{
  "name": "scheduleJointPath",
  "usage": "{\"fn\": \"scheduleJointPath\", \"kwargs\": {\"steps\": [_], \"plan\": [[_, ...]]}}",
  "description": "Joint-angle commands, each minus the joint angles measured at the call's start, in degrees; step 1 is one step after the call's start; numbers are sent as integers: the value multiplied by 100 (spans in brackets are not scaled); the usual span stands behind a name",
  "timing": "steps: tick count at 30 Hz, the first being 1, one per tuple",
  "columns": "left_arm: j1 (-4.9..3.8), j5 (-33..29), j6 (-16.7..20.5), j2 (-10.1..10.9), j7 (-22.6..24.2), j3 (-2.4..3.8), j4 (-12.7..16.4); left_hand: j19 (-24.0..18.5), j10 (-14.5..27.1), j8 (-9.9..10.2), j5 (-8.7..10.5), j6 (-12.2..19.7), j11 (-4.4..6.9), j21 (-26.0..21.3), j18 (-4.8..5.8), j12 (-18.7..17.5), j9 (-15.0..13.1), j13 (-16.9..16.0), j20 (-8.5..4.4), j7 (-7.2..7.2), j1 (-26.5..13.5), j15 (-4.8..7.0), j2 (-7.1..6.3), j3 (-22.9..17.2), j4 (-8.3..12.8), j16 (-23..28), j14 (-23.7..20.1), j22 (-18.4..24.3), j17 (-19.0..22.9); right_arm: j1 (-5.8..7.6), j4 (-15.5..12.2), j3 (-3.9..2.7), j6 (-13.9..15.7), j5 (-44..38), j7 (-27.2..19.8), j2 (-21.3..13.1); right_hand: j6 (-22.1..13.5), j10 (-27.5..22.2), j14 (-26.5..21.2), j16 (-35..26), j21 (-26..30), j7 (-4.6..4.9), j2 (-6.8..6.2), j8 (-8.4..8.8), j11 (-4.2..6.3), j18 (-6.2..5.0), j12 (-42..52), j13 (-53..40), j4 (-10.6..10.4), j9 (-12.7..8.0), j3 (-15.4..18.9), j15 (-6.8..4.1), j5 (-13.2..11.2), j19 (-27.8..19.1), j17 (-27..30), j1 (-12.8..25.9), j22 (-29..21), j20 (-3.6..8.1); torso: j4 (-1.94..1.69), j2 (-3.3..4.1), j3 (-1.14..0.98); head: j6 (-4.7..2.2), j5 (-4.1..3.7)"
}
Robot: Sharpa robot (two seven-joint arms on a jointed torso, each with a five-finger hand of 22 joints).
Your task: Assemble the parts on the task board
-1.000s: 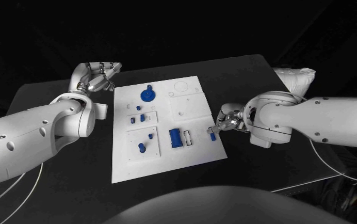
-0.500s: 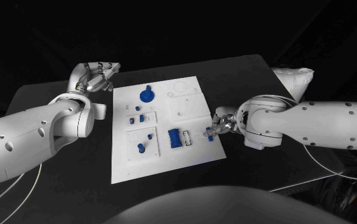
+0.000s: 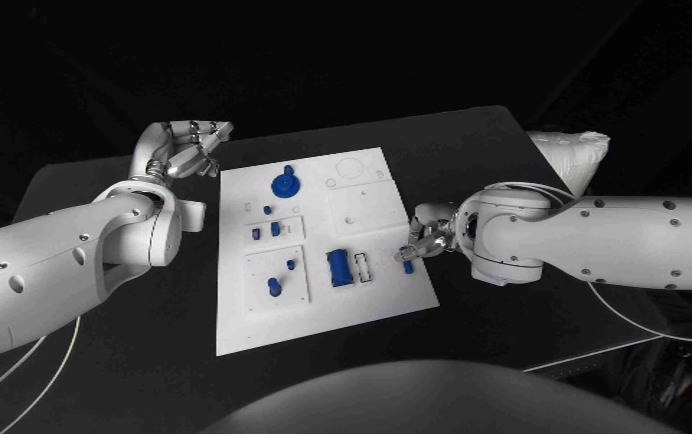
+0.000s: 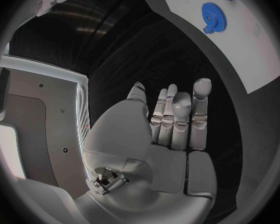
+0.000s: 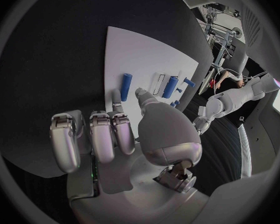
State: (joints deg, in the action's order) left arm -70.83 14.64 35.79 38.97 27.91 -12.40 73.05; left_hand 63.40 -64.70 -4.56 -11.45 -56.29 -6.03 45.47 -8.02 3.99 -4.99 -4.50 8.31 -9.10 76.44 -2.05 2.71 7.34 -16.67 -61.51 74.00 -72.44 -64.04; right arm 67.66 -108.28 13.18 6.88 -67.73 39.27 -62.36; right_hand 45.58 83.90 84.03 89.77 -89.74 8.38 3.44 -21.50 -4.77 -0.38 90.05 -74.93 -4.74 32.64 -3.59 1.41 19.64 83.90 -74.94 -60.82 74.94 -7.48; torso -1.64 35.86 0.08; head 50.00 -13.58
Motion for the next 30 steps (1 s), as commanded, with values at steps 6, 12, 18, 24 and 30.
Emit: {"fn": "scheduleJointPath", "kwargs": {"steps": [6, 12, 18, 24, 30], "plan": [[4, 24, -94, -24, 31, 4, -2, 56, 3, -16, -29, 17, 23, -34, -16, 22, -9, -7, 2, 12, 24, 3, 51, 39, -2, 14, 27, -9, 6, -124, 171, 38, -369, -501, 680, 216, -53, 610, 597, 23, -26, -2, -40, -57, 42, 38, -5, -1507, 50, 26, -60, -56, -9, 610, -1506, -60, 1506, 31, 1, 3, 6, 0, -30], [5, 24, -95, -13, 23, 4, 2, 56, 3, -16, -29, 17, 23, -34, -16, 22, -9, -7, 2, 12, 24, 3, 51, 39, -2, 14, 27, -9, 6, -164, 177, 38, -435, -680, 726, 260, -115, 610, 597, 23, -26, -3, -58, -113, 44, 38, -5, -1507, 122, 130, -141, -58, 53, 610, -1506, -94, 1506, 34, -6, 3, 2, 0, -16], [6, 24, -89, 2, 17, 4, 2, 70, -6, -22, -35, 17, 26, -62, -15, 24, -13, -12, -2, 15, 58, 6, 87, 87, -5, 24, 19, -21, 27, -174, 129, 38, -473, -735, 729, 276, -203, 610, 597, 23, -26, -15, -155, -233, 56, 38, -5, -1507, 423, 318, -348, -71, 107, 610, -1506, -375, 1506, 45, 6, 4, -4, 0, -9], [6, 24, -93, 0, 19, 4, 1, 70, -6, -22, -35, 17, 26, -62, -15, 24, -13, -12, -2, 15, 58, 6, 87, 87, -5, 24, 19, -21, 27, -177, 72, 38, -515, -817, 720, 274, -233, 610, 597, 23, -26, -22, -232, -310, 62, 38, -5, -1507, 582, 431, -461, -76, 131, 610, -1506, -498, 1506, 51, 1, 5, 2, 0, -24], [6, 24, -93, 3, 18, 4, 2, 70, -6, -22, -35, 17, 26, -62, -15, 24, -13, -12, -2, 15, 58, 6, 87, 87, -5, 24, 19, -21, 27, -178, 23, 38, -475, -894, 679, 254, -198, 610, 597, 23, -26, -49, -208, -363, 85, 38, -5, -1507, 758, 509, -670, -95, 322, 610, -1506, -690, 1506, 65, 1, 3, 0, 0, -21]]}}
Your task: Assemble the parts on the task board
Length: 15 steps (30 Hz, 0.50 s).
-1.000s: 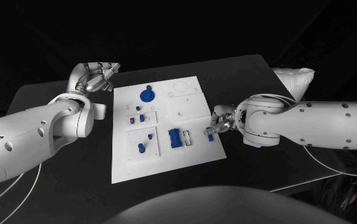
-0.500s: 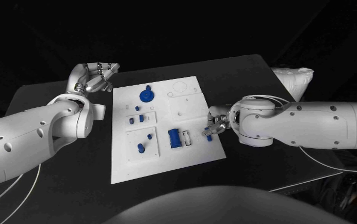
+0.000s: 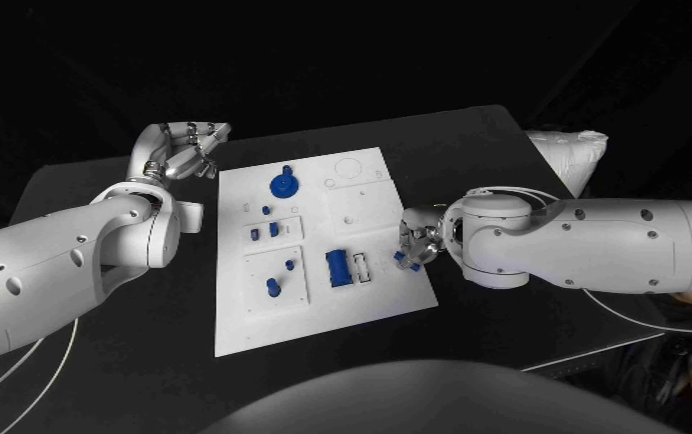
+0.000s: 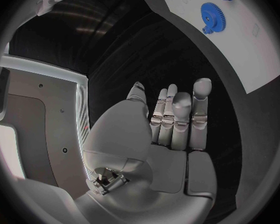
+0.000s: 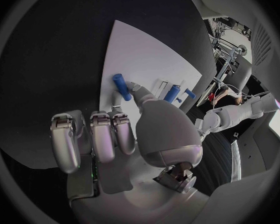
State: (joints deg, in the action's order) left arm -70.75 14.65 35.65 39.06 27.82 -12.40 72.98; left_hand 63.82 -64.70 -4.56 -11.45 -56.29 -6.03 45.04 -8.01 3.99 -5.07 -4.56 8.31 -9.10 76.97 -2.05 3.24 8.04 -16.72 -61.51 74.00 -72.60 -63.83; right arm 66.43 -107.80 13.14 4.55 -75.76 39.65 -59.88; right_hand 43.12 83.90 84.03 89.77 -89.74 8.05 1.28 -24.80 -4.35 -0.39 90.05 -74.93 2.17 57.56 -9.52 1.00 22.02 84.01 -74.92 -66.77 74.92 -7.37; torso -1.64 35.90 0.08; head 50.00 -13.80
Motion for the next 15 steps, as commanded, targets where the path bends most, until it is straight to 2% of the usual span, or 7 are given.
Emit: {"fn": "scheduleJointPath", "kwargs": {"steps": [1, 4, 6, 8, 12, 15], "plan": [[-2, 24, -79, -6, 27, 4, 9, 28, -6, -22, -35, 17, 26, -19, -16, 24, -6, -6, -2, 15, 5, 6, 34, 17, 0, 24, 19, -5, 5, -55, -30, 42, -231, -102, 630, 4, 57, 610, 597, 23, -26, -21, 30, -27, 48, 39, -5, -1507, 103, -1982, -134, -60, 135, 599, -1508, -141, 1508, 60, 0, 0, 1, 0, 3], [-2, 24, -78, -6, 27, 4, 10, 28, -6, -22, -35, 17, 26, -19, -16, 24, -6, -6, -2, 15, 5, 6, 34, 17, 0, 24, 19, -5, 5, -56, -39, 42, -202, -121, 593, 0, 118, 610, 597, 23, -26, -30, 61, 19, 58, 39, -5, -1507, 171, -2010, -267, -71, 225, 599, -1508, -208, 1508, 73, -2, -2, 4, 0, 6], [-2, 24, -78, -6, 27, 4, 11, 28, -6, -22, -35, 17, 26, -19, -16, 24, -6, -6, -2, 15, 5, 6, 34, 17, 0, 24, 19, -5, 5, -56, -41, 42, -188, -125, 579, -1, 173, 610, 597, 23, -26, -23, 55, 116, 54, 39, -5, -1507, 190, -2081, -344, -70, 223, 599, -1508, -199, 1508, 79, -3, 0, 5, 0, 9], [-2, 24, -78, -7, 28, 4, 11, 28, -6, -22, -35, 17, 26, -19, -16, 24, -6, -6, -2, 15, 5, 6, 34, 17, 0, 24, 19, -5, 5, -56, -40, 42, -161, -130, 554, -3, 273, 610, 597, 23, -26, -1, 30, 383, 29, 39, -5, -1507, 197, -2291, -478, -57, 202, 599, -1508, -151, 1508, 69, -5, 0, 3, 0, 6], [-2, 24, -77, -7, 28, 4, 12, 28, -6, -22, -35, 17, 26, -19, -16, 24, -6, -6, -2, 15, 5, 6, 34, 17, 0, 24, 19, -5, 5, -56, -38, 42, -93, -134, 503, -4, 783, 610, 597, 23, -26, -7, -46, 1026, 8, 39, -5, -1507, 221, -2901, -826, -46, 196, 599, -1508, -56, 1508, 63, -2, -2, 4, 0, 15], [-2, 24, -76, -7, 28, 4, 13, 28, -6, -22, -35, 17, 26, -19, -16, 24, -6, -6, -2, 15, 5, 6, 34, 17, 0, 24, 19, -5, 5, -56, -39, 42, -7, -134, 459, -7, 994, 610, 597, 23, -26, -31, -42, 1189, 49, 39, -5, -1507, 233, -3079, -943, -67, 221, 599, -1508, -48, 1508, 66, -3, 0, 5, 0, 8]]}}
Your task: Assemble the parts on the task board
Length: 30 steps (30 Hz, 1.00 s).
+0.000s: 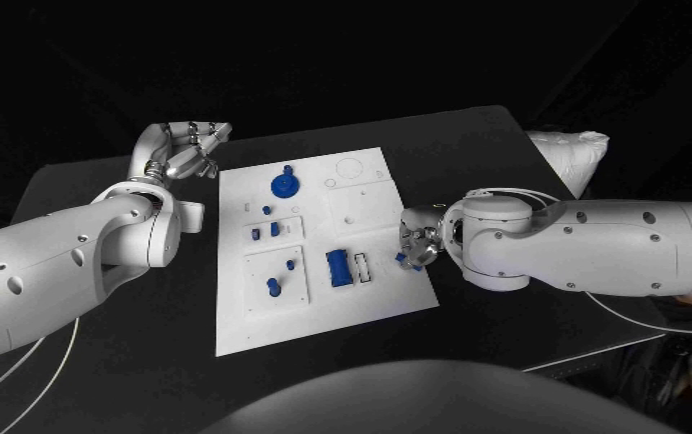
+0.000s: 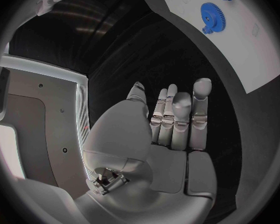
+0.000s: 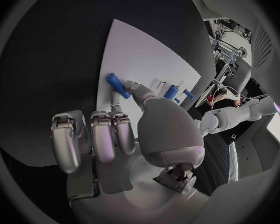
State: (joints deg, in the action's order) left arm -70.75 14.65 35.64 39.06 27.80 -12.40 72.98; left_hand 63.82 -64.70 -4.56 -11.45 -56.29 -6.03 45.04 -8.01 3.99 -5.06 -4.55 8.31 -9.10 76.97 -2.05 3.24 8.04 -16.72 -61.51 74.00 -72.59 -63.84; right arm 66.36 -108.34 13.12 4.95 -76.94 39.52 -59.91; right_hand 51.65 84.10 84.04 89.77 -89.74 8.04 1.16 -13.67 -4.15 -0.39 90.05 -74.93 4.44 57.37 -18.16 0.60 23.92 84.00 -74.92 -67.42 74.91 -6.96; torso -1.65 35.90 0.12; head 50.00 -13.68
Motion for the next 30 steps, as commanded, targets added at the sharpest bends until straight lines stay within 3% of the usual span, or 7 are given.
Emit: {"fn": "scheduleJointPath", "kwargs": {"steps": [1, 10, 19, 30], "plan": [[-2, 24, -74, -7, 30, 4, 13, 28, -6, -22, -35, 17, 26, -19, -17, 24, -6, -6, -2, 15, 5, 6, 34, 17, 0, 24, 19, -6, 6, -50, 14, 43, -16, -15, 456, -6, 193, 590, 596, 23, -26, -39, -33, 106, 38, 39, -5, -1507, 6, -3096, -99, -33, 34, 600, -1508, 24, 1509, 30, -2, 0, 1, 0, -1], [-2, 24, -74, 5, 31, 4, 21, 28, -6, -22, -35, 17, 26, -19, -17, 24, -6, -6, -2, 15, 5, 6, 34, 17, 0, 24, 19, -6, 6, -49, -57, 43, 542, 349, 175, -83, 603, 590, 596, 23, -26, -124, -64, 282, 121, 39, -5, -1507, 13, -3317, -198, -97, 18, 600, -1508, 61, 1509, 90, 1, -2, -3, 0, 36], [-2, 24, -80, 3, 26, 4, 15, 28, -6, -22, -35, 17, 26, -19, -17, 24, -6, -6, -2, 15, 5, 6, 34, 17, 0, 24, 19, -6, 6, 48, -62, 40, 1056, 1429, -165, -139, 617, 590, 596, 23, -26, -116, -92, 382, 121, 39, -5, -1507, 27, -3396, -214, -110, 20, 600, -1508, 61, 1509, 107, -4, -2, 2, 0, 65], [-2, 24, -83, -2, 19, 4, 14, 28, -6, -24, -35, 18, 26, -32, -17, 24, -7, -7, -2, 15, 9, 6, 42, 30, 0, 28, 16, -7, 12, 154, -25, 34, 1394, 2488, -542, -124, 612, 590, 596, 23, -26, -100, -110, 444, 110, 39, -5, -1507, 35, -3443, -221, -109, 43, 600, -1508, 64, 1509, 111, -3, 2, 0, 0, 115]]}}
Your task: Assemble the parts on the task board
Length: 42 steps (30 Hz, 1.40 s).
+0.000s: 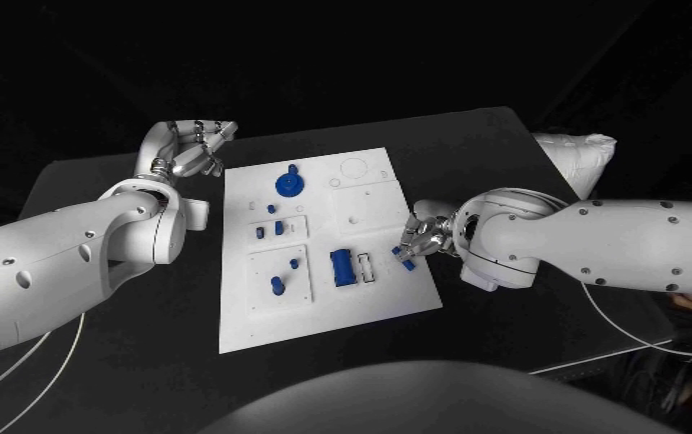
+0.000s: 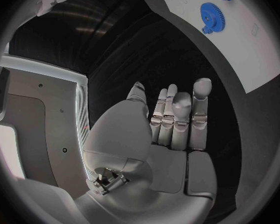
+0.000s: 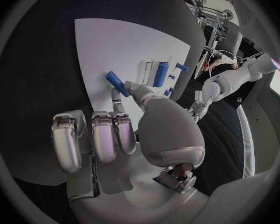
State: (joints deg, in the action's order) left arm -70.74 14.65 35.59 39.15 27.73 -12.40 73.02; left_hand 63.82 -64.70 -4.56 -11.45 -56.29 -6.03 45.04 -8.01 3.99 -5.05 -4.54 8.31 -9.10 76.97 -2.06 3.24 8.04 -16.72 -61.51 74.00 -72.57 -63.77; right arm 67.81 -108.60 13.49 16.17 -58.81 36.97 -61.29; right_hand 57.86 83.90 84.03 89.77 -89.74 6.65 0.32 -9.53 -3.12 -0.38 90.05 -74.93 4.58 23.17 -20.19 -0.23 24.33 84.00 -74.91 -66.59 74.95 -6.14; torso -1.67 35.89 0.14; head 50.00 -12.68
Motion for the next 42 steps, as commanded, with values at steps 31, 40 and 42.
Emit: {"fn": "scheduleJointPath", "kwargs": {"steps": [31, 40, 42], "plan": [[-2, 23, -101, -52, 14, 3, -18, 28, -6, -24, -35, 18, 26, -32, -17, 24, -9, -9, -2, 15, 9, 7, 42, 30, 0, 28, 16, -8, 5, 115, 367, -15, 191, 2638, -570, 434, 152, 610, 597, 23, -26, 18, -75, 127, 21, 38, -5, -1507, -18, -121, 58, -35, -216, 600, -1509, 49, 1505, 35, 2, 0, 0, 0, 31], [-2, 23, -98, -49, 11, 3, -11, 28, -6, -24, -35, 18, 26, -32, -17, 24, -9, -9, -2, 15, 9, 7, 42, 30, 0, 28, 16, -8, 5, 113, 444, -14, 78, 2655, -377, 500, 158, 610, 597, 23, -26, 20, -85, 169, 22, 38, -5, -1507, -38, -151, 86, -39, -290, 600, -1509, 73, 1505, 39, 3, 1, -3, 0, 40], [-2, 23, -98, -49, 11, 3, -11, 28, -6, -24, -35, 18, 26, -32, -17, 24, -9, -9, -2, 15, 9, 7, 42, 30, 0, 28, 16, -8, 5, 112, 445, -14, 49, 2654, -340, 508, 162, 610, 597, 23, -26, 21, -85, 182, 22, 38, -5, -1507, -48, -162, 96, -39, -316, 600, -1509, 83, 1505, 40, 3, 0, -3, 0, 37]]}}
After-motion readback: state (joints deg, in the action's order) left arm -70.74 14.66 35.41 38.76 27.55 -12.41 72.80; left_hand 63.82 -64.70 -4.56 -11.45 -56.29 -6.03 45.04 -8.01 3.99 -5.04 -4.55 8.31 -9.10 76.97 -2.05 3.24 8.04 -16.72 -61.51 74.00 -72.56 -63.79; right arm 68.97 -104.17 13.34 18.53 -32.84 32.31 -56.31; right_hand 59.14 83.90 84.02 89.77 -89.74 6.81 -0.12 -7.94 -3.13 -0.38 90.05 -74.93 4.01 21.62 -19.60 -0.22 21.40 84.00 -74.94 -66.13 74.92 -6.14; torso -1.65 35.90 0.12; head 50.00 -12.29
